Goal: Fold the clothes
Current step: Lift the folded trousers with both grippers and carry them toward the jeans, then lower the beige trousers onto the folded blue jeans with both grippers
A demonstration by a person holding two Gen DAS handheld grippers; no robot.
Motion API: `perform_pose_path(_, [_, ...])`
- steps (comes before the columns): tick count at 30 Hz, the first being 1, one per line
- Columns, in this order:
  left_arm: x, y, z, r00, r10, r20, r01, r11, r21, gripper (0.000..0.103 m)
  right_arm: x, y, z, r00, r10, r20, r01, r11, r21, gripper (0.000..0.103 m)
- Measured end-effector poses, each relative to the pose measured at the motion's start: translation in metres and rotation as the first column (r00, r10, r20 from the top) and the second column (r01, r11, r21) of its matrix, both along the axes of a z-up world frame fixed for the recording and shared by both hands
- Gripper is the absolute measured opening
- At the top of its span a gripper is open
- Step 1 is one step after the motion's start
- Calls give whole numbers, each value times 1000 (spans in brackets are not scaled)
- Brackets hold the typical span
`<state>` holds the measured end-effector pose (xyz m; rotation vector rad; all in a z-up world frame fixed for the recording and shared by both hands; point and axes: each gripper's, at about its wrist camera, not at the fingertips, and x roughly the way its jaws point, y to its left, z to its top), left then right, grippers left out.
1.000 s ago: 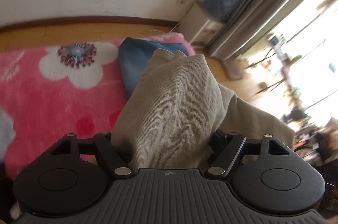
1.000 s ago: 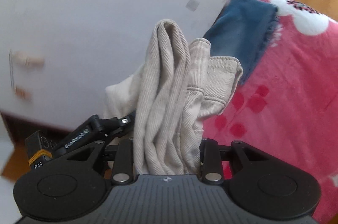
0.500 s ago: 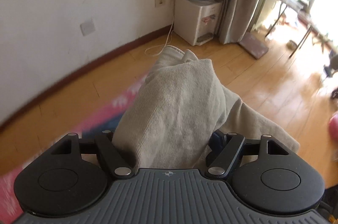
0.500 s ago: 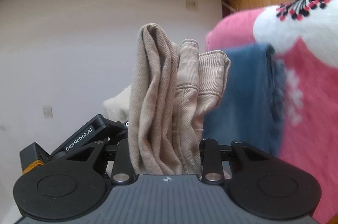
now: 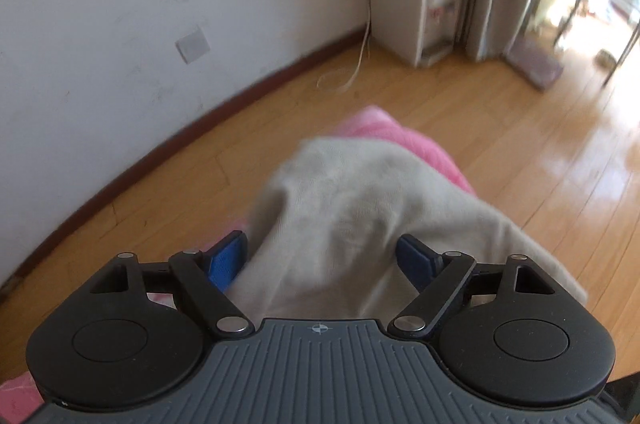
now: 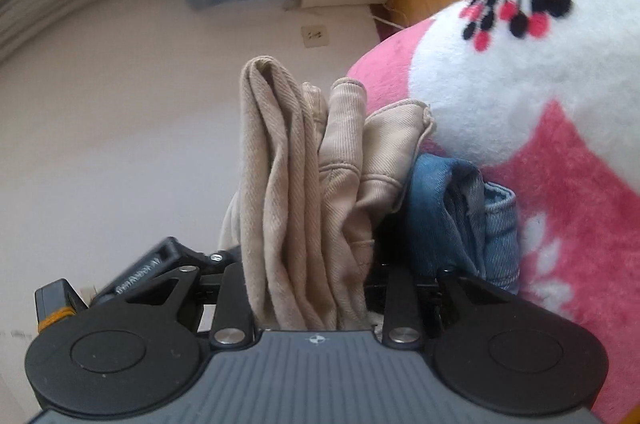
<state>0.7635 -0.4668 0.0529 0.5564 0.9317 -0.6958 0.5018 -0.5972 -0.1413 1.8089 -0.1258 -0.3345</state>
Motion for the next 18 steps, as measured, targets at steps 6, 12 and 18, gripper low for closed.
perform_pose_path(6, [37, 86, 47, 977, 197, -78, -209, 954, -213, 86, 1, -8, 2, 998, 59, -22, -60, 998, -28, 33])
perform_pose_path(12, [-3, 178, 7, 906, 258, -335, -372, 863, -342, 87, 0, -24, 25, 972, 182, -149, -204, 967, -150, 51])
perform_pose_path(18, [-1, 196, -79, 749, 367, -552, -597, 736, -321, 79, 5, -38, 48, 914, 306, -267, -371, 898, -238, 51])
